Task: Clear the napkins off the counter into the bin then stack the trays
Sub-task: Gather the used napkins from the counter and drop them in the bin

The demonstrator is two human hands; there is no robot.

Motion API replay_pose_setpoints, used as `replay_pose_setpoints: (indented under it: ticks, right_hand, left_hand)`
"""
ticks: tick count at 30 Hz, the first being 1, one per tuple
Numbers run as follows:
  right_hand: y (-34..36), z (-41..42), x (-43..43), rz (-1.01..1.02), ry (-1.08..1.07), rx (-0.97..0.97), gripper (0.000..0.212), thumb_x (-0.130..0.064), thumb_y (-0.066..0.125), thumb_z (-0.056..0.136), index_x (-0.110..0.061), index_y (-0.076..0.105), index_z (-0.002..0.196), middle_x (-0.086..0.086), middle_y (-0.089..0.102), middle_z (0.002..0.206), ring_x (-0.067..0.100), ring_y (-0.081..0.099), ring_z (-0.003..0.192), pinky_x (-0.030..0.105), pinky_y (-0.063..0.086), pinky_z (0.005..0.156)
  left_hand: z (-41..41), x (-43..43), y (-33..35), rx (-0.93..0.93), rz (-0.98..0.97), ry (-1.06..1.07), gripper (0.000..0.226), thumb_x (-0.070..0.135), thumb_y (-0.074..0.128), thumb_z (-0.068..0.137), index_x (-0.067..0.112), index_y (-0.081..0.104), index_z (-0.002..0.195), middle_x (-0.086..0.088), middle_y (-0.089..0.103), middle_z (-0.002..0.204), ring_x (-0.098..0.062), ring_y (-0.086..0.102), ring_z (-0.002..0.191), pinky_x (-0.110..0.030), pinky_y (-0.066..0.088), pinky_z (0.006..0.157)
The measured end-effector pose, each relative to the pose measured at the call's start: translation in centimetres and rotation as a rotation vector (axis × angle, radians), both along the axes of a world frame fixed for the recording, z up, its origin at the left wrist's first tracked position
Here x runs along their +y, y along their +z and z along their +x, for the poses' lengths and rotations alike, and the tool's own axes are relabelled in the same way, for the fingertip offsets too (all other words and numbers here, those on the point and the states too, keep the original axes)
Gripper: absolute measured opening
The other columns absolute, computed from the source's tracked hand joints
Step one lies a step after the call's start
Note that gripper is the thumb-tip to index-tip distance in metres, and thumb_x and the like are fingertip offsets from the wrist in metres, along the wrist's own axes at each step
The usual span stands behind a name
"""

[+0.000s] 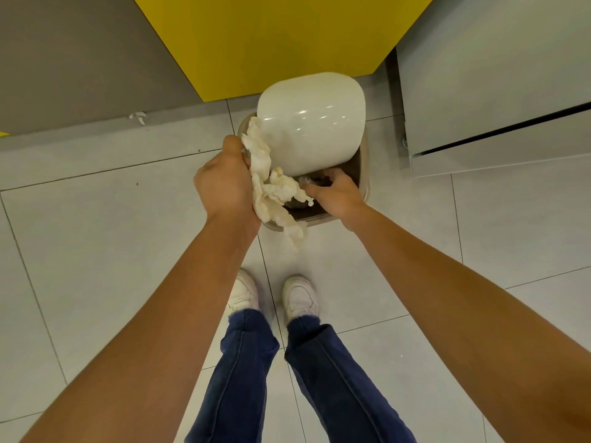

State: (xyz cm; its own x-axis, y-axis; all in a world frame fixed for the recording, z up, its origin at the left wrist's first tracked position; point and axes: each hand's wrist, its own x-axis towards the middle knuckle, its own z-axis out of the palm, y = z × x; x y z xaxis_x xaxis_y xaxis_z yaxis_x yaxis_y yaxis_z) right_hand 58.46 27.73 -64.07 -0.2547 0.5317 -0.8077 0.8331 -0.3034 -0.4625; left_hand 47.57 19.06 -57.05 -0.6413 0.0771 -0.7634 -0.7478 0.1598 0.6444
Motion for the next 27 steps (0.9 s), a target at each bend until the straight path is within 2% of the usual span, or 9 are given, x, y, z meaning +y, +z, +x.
replay_pose_setpoints:
  ticks: [3,6,9,12,15,18,22,25,27]
  right_hand:
    - [0.3,0.5,0.4,-0.006,0.049,0.002,0.058,-0.015,0.064,0.086,-0.012,0.040,0.139,0.005,0.048,0.138,0.024,0.045,0.126,0.029,0.038,0.098]
    - [0.5,0.6,0.6,-0.040,0.049,0.011,0.052,-0.011,0.056,0.091,-0.011,0.040,0.140,0.006,0.046,0.141,0.024,0.044,0.127,0.025,0.036,0.093]
    - [1.1,0.6,0.8,-0.067,-0.021,0.033,0.044,-0.014,0.048,0.094,-0.011,0.044,0.138,0.006,0.048,0.140,0.023,0.045,0.127,0.029,0.036,0.099]
    - [1.9,0.6,1.4,-0.102,-0.079,0.045,0.030,-0.021,0.043,0.095,-0.011,0.059,0.118,0.012,0.058,0.125,0.026,0.050,0.118,0.031,0.040,0.091]
    - [2.4,0.9,2.0,-0.159,-0.136,0.070,0.031,-0.030,0.045,0.092,-0.016,0.059,0.116,0.007,0.059,0.122,0.023,0.050,0.118,0.037,0.041,0.101]
    - [2.9,1.4,2.6,-0.192,-0.184,0.097,0.035,-0.036,0.042,0.093,-0.016,0.057,0.117,0.007,0.057,0.128,0.025,0.049,0.121,0.043,0.038,0.107]
    - [3.6,2.3,3.5,-0.245,-0.286,0.211,0.034,-0.038,0.037,0.096,-0.019,0.064,0.092,0.010,0.066,0.118,0.028,0.058,0.114,0.043,0.042,0.103]
    - [3.9,2.8,3.8,-0.287,-0.295,0.270,0.043,-0.038,0.029,0.098,-0.015,0.065,0.099,0.007,0.067,0.114,0.020,0.061,0.109,0.038,0.045,0.100]
    - [3.9,3.1,3.7,-0.280,-0.293,0.285,0.047,-0.038,0.025,0.099,-0.015,0.066,0.103,0.007,0.066,0.112,0.018,0.060,0.109,0.035,0.044,0.101]
  left_hand:
    - [0.2,0.5,-0.1,0.027,-0.010,0.009,0.040,0.016,0.053,0.087,0.016,0.038,0.050,0.008,0.039,0.044,-0.010,0.039,0.048,-0.020,0.036,0.046]
    - [0.4,1.2,0.0,0.095,-0.009,-0.024,0.043,0.012,0.049,0.089,0.016,0.036,0.048,0.013,0.037,0.036,-0.006,0.037,0.041,-0.019,0.034,0.046]
    - [1.0,1.9,0.4,0.189,-0.001,-0.043,0.043,0.011,0.051,0.088,0.016,0.035,0.048,0.013,0.034,0.034,-0.005,0.032,0.037,-0.018,0.031,0.042]
    - [1.8,2.6,0.7,0.330,0.063,0.002,0.043,0.011,0.052,0.080,0.016,0.030,0.044,0.001,0.026,0.044,-0.012,0.023,0.044,-0.025,0.023,0.045]
    - [2.8,3.4,0.3,0.531,0.087,-0.053,0.047,0.006,0.052,0.080,0.017,0.026,0.042,0.007,0.022,0.042,-0.008,0.019,0.044,-0.020,0.023,0.045]
    - [4.5,3.8,-1.0,0.702,0.124,-0.214,0.053,0.005,0.056,0.084,0.022,0.028,0.041,0.013,0.025,0.035,-0.003,0.026,0.038,-0.012,0.028,0.047]
    - [5.8,3.5,-4.7,1.058,0.116,-0.564,0.047,0.014,0.057,0.084,0.022,0.037,0.042,0.015,0.036,0.038,-0.005,0.035,0.040,-0.013,0.035,0.052]
    - [6.0,3.5,-7.6,1.324,0.007,-0.843,0.040,0.011,0.058,0.083,0.009,0.046,0.045,-0.001,0.044,0.041,-0.010,0.036,0.040,-0.014,0.028,0.050]
    - [6.0,3.5,-8.7,1.417,-0.047,-1.003,0.036,0.010,0.058,0.083,0.009,0.049,0.048,-0.004,0.048,0.044,-0.016,0.043,0.040,-0.020,0.034,0.046]
